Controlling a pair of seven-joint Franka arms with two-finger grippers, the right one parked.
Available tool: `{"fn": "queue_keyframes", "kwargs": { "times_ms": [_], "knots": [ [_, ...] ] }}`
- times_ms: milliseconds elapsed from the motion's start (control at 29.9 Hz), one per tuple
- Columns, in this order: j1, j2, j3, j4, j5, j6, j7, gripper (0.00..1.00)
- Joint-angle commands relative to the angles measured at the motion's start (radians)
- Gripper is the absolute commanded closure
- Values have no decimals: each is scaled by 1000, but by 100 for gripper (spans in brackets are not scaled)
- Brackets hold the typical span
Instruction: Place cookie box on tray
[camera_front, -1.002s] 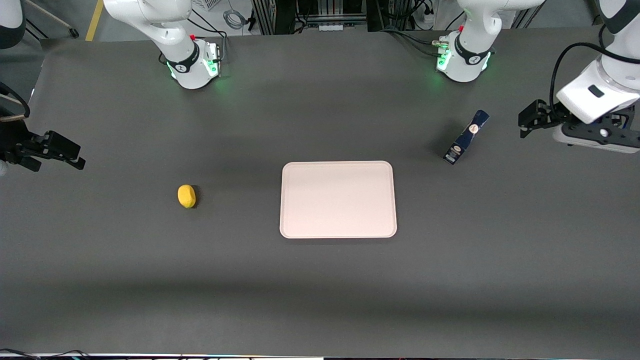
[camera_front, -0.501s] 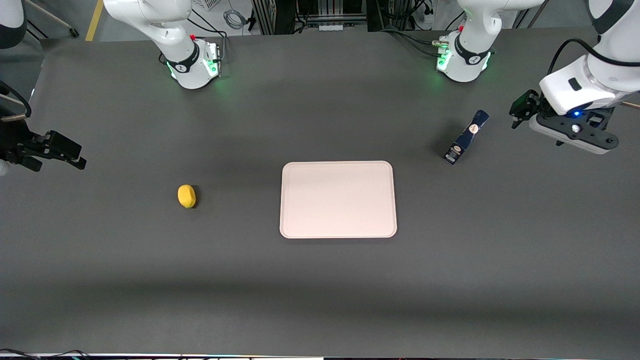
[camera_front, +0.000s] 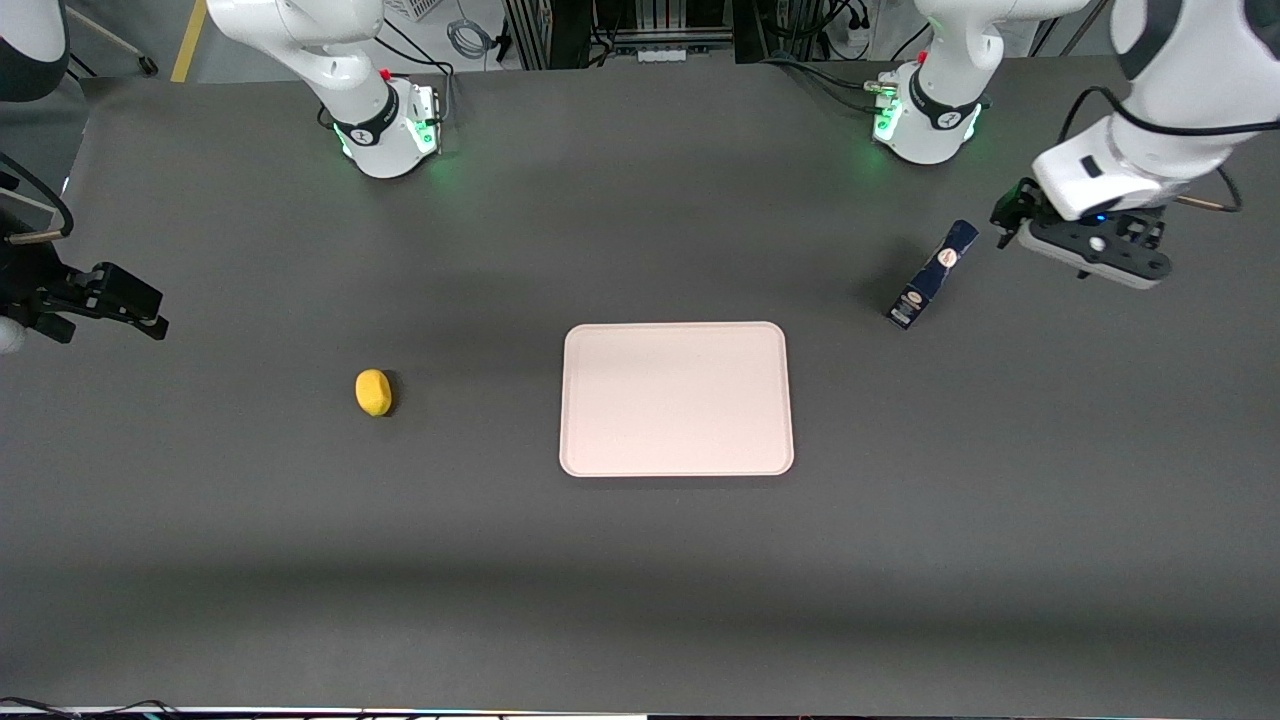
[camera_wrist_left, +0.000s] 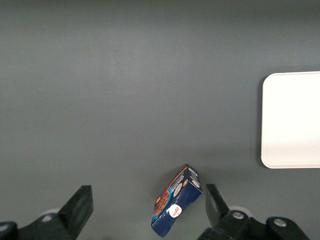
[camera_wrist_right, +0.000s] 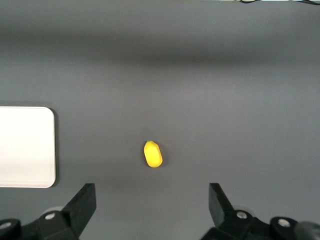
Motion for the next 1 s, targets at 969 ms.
{"fn": "queue_keyframes", "kwargs": {
  "times_ms": [969],
  "knots": [
    [30, 33, 104, -103, -6, 121, 113, 0]
  ]
}}
